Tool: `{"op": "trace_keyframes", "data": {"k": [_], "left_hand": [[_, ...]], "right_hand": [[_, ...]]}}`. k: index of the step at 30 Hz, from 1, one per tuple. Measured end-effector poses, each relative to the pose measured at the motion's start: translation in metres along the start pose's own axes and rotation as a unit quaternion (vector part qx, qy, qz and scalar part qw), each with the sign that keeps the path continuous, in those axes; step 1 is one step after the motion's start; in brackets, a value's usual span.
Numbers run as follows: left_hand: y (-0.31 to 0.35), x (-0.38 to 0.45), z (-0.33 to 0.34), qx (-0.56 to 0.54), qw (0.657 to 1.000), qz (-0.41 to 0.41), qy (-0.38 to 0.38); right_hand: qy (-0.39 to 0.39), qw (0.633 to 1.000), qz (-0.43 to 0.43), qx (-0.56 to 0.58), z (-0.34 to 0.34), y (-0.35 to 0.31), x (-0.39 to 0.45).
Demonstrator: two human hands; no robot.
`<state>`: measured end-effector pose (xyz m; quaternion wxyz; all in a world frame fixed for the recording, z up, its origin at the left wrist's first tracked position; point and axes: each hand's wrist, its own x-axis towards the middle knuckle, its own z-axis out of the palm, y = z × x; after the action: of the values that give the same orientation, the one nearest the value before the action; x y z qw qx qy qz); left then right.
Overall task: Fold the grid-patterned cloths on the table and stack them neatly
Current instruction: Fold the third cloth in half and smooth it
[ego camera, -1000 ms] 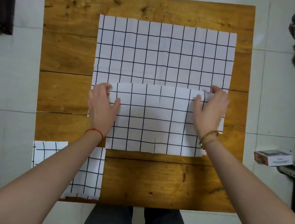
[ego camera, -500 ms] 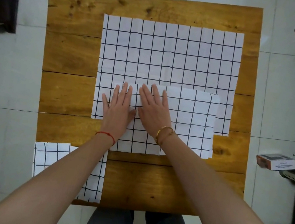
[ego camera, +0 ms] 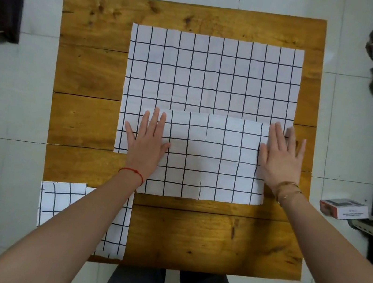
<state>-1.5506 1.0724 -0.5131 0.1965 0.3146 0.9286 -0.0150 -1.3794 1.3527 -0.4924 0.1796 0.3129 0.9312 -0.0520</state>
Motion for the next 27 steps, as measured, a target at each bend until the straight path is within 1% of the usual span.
{"op": "trace_keyframes", "data": {"k": [2,4,5,7,9,10,13,15,16,18,20,24,27], "left_hand": [[0.0,0.0,-0.001,-0.001,1.0,0.001,-0.006],[-0.001,0.0,-0.003,-0.033,0.999,-0.004,0.002],[-0.001,-0.002,-0.006,-0.059,0.998,-0.008,0.021],[-0.001,-0.011,-0.011,-0.12,0.988,-0.025,0.089],[0.001,-0.023,-0.017,-0.184,0.967,-0.09,0.153],[0.003,-0.029,-0.017,-0.215,0.953,-0.139,0.161],[0.001,-0.044,-0.008,-0.302,0.906,-0.271,0.118],[-0.001,-0.052,-0.001,-0.342,0.881,-0.313,0.094],[-0.001,-0.055,0.001,-0.355,0.873,-0.324,0.086],[0.002,-0.058,0.0,-0.358,0.869,-0.332,0.081],[0.003,-0.057,0.0,-0.359,0.868,-0.336,0.074],[0.006,-0.052,0.001,-0.382,0.853,-0.353,0.043],[0.008,-0.052,-0.003,-0.426,0.827,-0.364,0.045]], "right_hand": [[0.002,1.0,-0.007,-0.001,-0.002,0.001,0.0],[0.012,1.0,0.0,0.019,-0.005,-0.004,-0.001],[0.02,0.999,0.004,0.034,-0.006,-0.008,-0.002],[0.041,0.997,-0.008,0.059,-0.009,-0.02,-0.006],[0.052,0.995,-0.049,0.069,-0.01,-0.034,-0.012],[0.054,0.993,-0.077,0.07,-0.01,-0.042,-0.016],[0.051,0.984,-0.157,0.066,-0.008,-0.065,-0.026],[0.035,0.98,-0.191,0.053,-0.007,-0.079,-0.031],[0.027,0.978,-0.202,0.043,-0.007,-0.085,-0.032],[0.007,0.977,-0.214,0.027,-0.005,-0.096,-0.034],[-0.007,0.977,-0.212,0.012,-0.002,-0.103,-0.034],[-0.021,0.979,-0.202,0.011,0.0,-0.108,-0.034],[-0.022,0.979,-0.201,0.014,0.0,-0.108,-0.033]]}}
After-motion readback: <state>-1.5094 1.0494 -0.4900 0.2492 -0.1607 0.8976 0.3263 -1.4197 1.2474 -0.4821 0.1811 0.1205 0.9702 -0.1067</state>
